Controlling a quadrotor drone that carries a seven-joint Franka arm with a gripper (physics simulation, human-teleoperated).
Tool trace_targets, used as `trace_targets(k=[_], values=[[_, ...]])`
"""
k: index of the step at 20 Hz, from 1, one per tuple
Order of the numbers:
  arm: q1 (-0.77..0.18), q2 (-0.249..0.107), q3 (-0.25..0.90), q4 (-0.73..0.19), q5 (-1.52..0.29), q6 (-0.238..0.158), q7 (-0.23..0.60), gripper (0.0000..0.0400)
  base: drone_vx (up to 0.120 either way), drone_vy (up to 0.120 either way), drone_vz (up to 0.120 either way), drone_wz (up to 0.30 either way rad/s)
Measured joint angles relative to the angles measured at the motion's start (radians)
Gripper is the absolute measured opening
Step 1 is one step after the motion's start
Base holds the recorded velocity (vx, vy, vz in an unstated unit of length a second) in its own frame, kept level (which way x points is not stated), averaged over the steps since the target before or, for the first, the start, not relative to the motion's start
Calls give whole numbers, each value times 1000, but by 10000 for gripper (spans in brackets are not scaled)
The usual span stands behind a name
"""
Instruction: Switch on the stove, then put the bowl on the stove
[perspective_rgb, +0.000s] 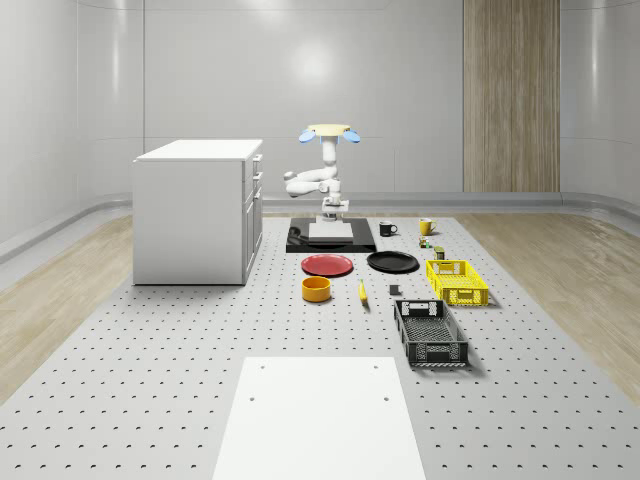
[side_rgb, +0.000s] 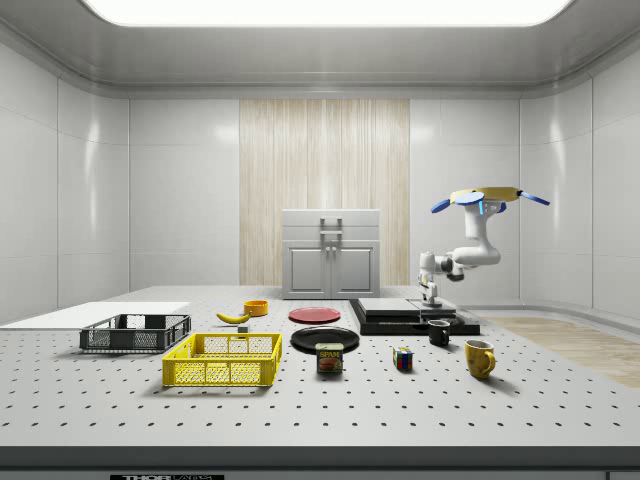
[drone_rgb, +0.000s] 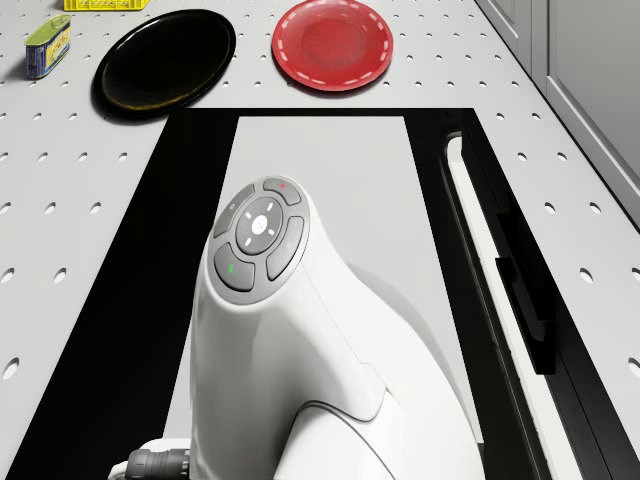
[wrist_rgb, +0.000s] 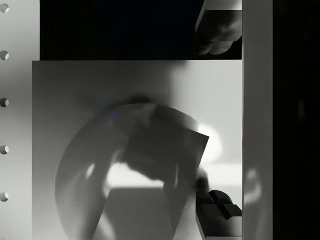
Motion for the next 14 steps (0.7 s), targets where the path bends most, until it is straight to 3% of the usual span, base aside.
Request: trace_targets(k=[3, 6, 12, 14], values=[[-27, -4, 2, 3, 3, 4, 24, 400, 13, 0, 0, 0], [-44, -10, 4, 6, 6, 10, 38, 400, 120, 0, 0, 0], [-60, -24, 8, 8, 13, 23, 52, 400, 120, -113, 0, 0], [-63, -29, 9, 9, 15, 28, 54, 400, 120, 0, 0, 0]])
